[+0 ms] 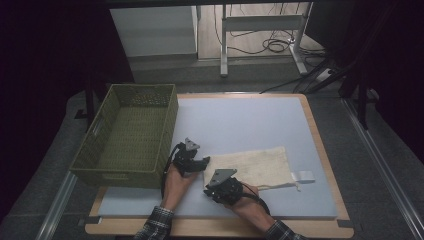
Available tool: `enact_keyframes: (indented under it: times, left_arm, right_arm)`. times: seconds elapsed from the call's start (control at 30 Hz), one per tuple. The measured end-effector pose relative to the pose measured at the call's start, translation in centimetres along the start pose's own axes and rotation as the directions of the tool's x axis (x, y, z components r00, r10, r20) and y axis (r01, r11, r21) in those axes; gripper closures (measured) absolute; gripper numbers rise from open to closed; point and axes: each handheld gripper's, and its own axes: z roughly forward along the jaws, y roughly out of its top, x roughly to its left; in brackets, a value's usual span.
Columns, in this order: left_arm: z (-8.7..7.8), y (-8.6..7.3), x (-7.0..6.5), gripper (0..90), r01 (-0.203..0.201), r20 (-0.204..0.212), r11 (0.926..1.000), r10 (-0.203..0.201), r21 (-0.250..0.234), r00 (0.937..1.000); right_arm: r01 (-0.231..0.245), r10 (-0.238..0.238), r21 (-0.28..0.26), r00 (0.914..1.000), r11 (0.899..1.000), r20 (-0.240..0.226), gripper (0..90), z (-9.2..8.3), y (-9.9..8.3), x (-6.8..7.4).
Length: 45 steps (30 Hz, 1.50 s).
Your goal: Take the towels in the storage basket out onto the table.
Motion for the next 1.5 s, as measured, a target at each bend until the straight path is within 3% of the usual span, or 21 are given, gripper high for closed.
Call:
enact_keyframes:
  times: [0.03,0.13,0.2,0.23,0.3,0.6,0.7,0.87,1.23,1.43,1.5]
  left_arm:
    - [-0.1,0.0,-0.2,46.5,-0.025,0.027,0.9997,0.025,-0.007,0.9993]
    - [-0.2,0.0,-0.3,56.9,-0.037,0.05,0.9993,0.037,-0.004,0.998]
    - [-0.2,0.0,-0.2,69.6,-0.026,0.069,0.9997,0.026,-0.007,0.9973]
    - [-0.1,0.0,0.1,81.2,-0.01,0.134,0.9999,0.011,-0.011,0.9909]
    - [-0.1,0.1,0.0,86.0,-0.011,0.134,0.9999,0.012,-0.006,0.991]
    - [-1.3,1.1,-0.4,86.6,-0.008,0.138,0.9977,0.017,-0.068,0.9903]
    - [-1.9,2.2,-0.9,86.4,-0.025,0.144,0.9944,0.04,-0.102,0.9888]
    - [-2.0,3.6,-1.7,86.0,-0.062,0.139,0.991,0.079,-0.119,0.9872]
    - [-0.9,5.3,-3.6,85.8,-0.114,0.141,0.9841,0.133,-0.136,0.9811]
    - [0.6,6.4,-5.1,85.8,-0.149,0.141,0.9771,0.171,-0.152,0.9752]
    - [1.4,6.9,-5.8,85.8,-0.165,0.156,0.9727,0.19,-0.164,0.9692]
  right_arm:
    - [-0.006,0.006,0.002,1.0,1.0,0.005,84.0,0.0,0.0,-0.1]
    - [-0.026,0.026,0.001,0.9997,1.0,0.0,85.0,0.0,0.0,-0.2]
    - [-0.041,0.041,-0.004,0.9991,0.999,-0.007,85.4,0.0,0.0,-0.3]
    - [-0.048,0.047,-0.011,0.9987,0.999,-0.02,85.6,-0.1,-0.1,-0.4]
    - [-0.057,0.057,-0.018,0.9979,0.998,-0.032,85.7,-0.2,-0.2,-0.4]
    - [-0.092,0.086,-0.087,0.9943,0.992,-0.063,85.7,-2.1,0.2,-1.0]
    - [-0.102,0.095,-0.116,0.9933,0.988,-0.066,85.7,-3.4,0.4,-1.3]
    - [-0.119,0.111,-0.141,0.9918,0.983,-0.062,85.6,-4.7,0.3,-1.8]
    - [-0.159,0.158,-0.157,0.9872,0.975,-0.023,85.5,-6.7,-1.7,-3.1]
    - [-0.185,0.19,-0.152,0.9816,0.971,0.017,85.5,-7.9,-3.3,-4.2]
    - [-0.207,0.214,-0.155,0.9762,0.966,0.031,85.5,-8.5,-4.3,-4.7]
